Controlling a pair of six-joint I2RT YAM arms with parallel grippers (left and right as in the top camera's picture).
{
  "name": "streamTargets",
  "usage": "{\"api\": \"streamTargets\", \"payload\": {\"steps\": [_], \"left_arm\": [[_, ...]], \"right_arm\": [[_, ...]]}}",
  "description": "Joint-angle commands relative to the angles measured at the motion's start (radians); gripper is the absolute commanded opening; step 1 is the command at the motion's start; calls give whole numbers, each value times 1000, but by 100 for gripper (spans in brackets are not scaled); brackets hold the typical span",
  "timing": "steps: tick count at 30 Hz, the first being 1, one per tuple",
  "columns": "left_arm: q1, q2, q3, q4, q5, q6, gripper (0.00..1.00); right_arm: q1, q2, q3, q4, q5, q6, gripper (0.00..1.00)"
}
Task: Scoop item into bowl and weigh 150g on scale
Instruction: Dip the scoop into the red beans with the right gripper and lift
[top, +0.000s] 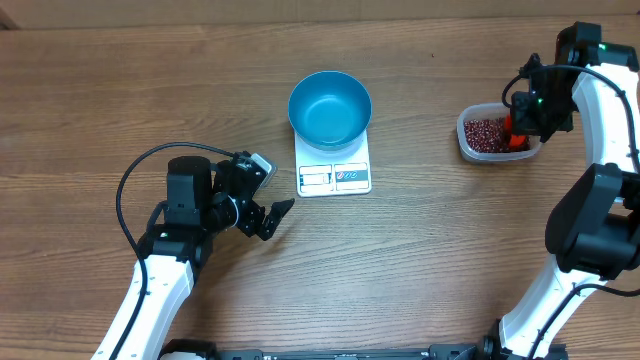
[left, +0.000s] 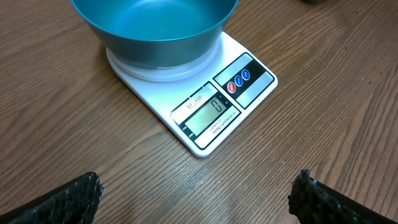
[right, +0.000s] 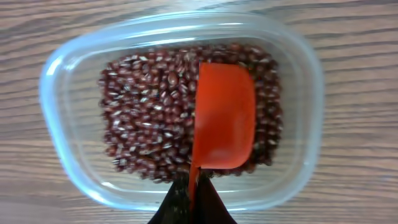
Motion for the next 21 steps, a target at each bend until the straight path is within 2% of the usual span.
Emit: {"api": "streamTargets", "payload": {"steps": [1, 13, 21], "left_arm": [[-8, 3, 3, 3, 8, -13, 100], [-8, 3, 3, 3, 8, -13, 100], [-8, 3, 3, 3, 8, -13, 100]], "right_arm": [[-1, 9, -13, 0, -123, -8, 4], [-2, 79, -15, -33, -222, 19, 4], [-53, 82, -79, 2, -381, 19, 4]]}}
